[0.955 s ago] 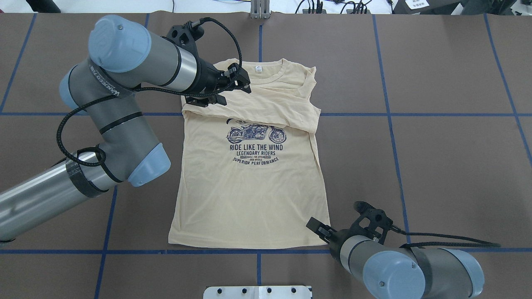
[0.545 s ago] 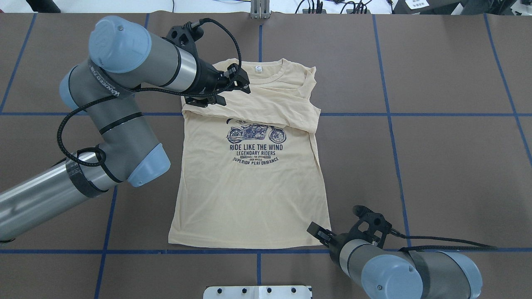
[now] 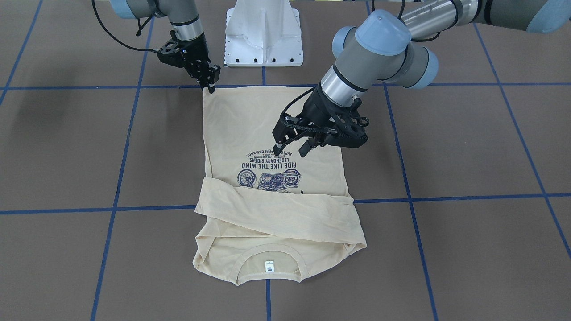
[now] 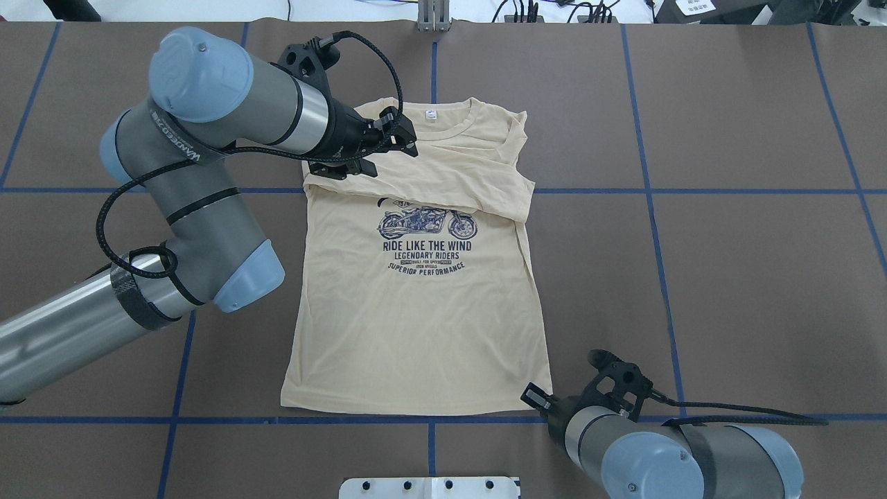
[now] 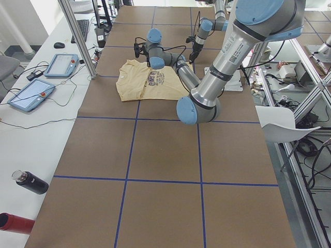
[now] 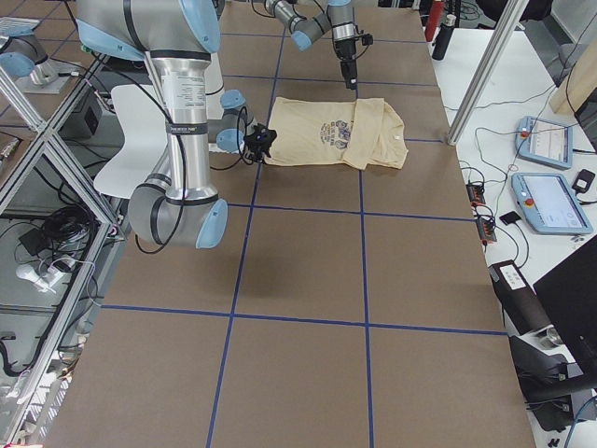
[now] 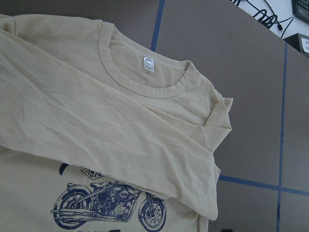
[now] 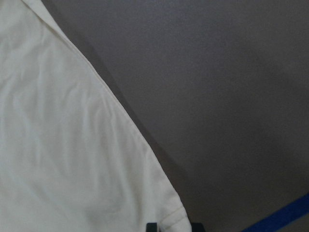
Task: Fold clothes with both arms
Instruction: 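Release the sleeve with the left gripper while the right gripper moves to the hem corner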
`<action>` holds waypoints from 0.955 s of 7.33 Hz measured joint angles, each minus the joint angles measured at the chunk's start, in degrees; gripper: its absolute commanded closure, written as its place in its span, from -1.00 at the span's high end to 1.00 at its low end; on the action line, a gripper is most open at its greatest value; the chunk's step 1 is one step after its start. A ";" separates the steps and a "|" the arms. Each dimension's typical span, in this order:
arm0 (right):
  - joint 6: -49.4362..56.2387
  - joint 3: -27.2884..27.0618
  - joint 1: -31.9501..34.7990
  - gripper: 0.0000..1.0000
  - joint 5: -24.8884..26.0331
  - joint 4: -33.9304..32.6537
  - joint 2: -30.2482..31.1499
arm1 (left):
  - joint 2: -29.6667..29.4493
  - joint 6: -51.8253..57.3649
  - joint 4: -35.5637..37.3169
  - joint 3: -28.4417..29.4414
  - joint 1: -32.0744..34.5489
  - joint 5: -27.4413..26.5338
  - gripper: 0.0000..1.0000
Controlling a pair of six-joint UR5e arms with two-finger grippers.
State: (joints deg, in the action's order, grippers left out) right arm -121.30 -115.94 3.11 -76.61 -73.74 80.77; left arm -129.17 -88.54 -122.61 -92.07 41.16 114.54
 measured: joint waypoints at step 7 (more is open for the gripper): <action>-0.08 -6.31 -0.04 -1.00 -1.06 -0.09 3.33 | 9.08 -3.41 11.62 -13.75 -4.27 -3.33 0.51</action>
State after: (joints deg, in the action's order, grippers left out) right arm -121.38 -122.25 3.07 -77.67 -73.83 84.10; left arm -120.09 -91.95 -110.99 -105.82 36.89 111.21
